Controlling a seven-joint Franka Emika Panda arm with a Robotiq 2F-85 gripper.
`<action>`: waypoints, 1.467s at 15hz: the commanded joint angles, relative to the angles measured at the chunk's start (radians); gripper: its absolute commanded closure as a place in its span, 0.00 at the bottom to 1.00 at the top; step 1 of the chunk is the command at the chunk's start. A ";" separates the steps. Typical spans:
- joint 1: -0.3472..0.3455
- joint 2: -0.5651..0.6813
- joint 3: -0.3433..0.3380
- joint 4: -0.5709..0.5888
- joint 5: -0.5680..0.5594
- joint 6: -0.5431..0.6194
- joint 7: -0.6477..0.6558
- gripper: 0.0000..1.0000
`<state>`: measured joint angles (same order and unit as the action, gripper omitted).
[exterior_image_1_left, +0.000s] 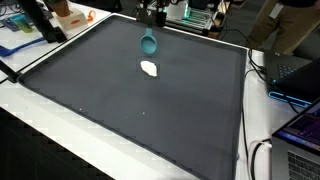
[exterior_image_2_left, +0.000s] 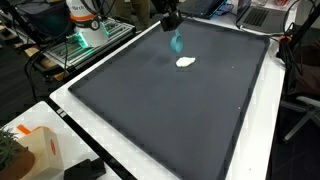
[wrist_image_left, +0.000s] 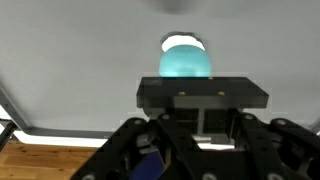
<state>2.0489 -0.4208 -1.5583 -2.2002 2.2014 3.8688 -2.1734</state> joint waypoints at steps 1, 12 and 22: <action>0.111 -0.113 -0.067 0.003 -0.106 0.066 0.077 0.78; 0.347 -0.376 -0.242 0.137 -0.289 0.231 0.082 0.78; 0.420 -0.535 -0.289 0.301 -0.292 0.350 -0.022 0.78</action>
<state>2.4408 -0.8415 -1.7968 -1.9392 1.9335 4.2184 -2.1609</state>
